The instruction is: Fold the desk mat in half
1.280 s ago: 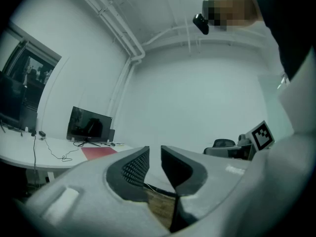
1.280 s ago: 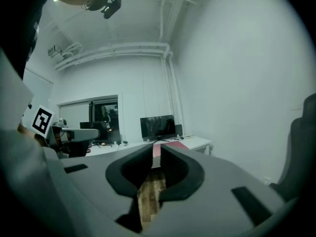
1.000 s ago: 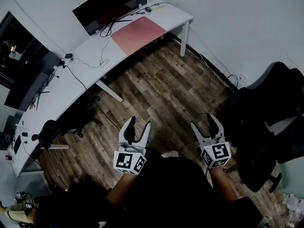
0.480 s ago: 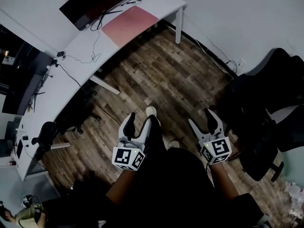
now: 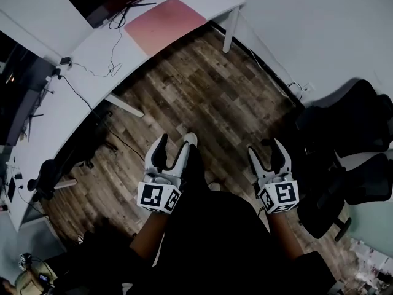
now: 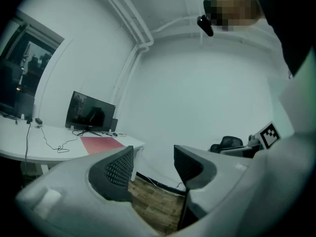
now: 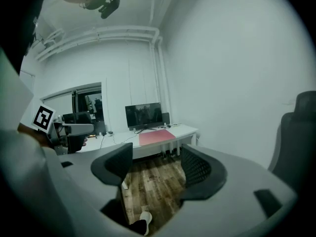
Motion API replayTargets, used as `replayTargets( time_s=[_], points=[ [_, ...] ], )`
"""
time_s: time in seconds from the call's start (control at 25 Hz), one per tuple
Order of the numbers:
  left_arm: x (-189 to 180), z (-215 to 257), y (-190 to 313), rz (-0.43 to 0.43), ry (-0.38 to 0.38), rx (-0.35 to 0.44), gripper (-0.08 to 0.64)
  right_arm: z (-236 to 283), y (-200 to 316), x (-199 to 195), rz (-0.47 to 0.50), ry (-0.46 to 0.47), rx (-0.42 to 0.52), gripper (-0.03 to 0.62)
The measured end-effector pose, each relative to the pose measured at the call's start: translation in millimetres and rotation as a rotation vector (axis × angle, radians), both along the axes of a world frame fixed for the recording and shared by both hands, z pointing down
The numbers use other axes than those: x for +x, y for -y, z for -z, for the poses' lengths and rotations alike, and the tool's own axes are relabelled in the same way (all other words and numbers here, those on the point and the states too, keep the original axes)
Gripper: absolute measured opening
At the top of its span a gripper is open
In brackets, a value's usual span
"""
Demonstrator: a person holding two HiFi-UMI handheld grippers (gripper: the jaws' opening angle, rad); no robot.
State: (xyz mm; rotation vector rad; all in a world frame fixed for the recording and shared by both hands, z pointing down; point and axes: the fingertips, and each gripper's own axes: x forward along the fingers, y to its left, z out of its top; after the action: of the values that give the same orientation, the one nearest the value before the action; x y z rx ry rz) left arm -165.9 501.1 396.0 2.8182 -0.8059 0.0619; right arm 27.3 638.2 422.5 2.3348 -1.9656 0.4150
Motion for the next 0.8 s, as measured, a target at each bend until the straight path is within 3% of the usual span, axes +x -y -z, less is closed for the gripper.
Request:
replayTargets(
  time_s=[0.52, 0.8],
  points=[
    [12.7, -10.4, 206.1, 0.082, -0.042, -0.055, 0.245, -4.2, 198.9, 42.7, -0.019, -0.02, -0.114, 0.296],
    [21.8, -16.7, 312.3, 0.088, -0.055, -0.091, 0.245, 1.0, 320.5, 51.4, 0.013, -0.013, -0.121, 0.296]
  ],
)
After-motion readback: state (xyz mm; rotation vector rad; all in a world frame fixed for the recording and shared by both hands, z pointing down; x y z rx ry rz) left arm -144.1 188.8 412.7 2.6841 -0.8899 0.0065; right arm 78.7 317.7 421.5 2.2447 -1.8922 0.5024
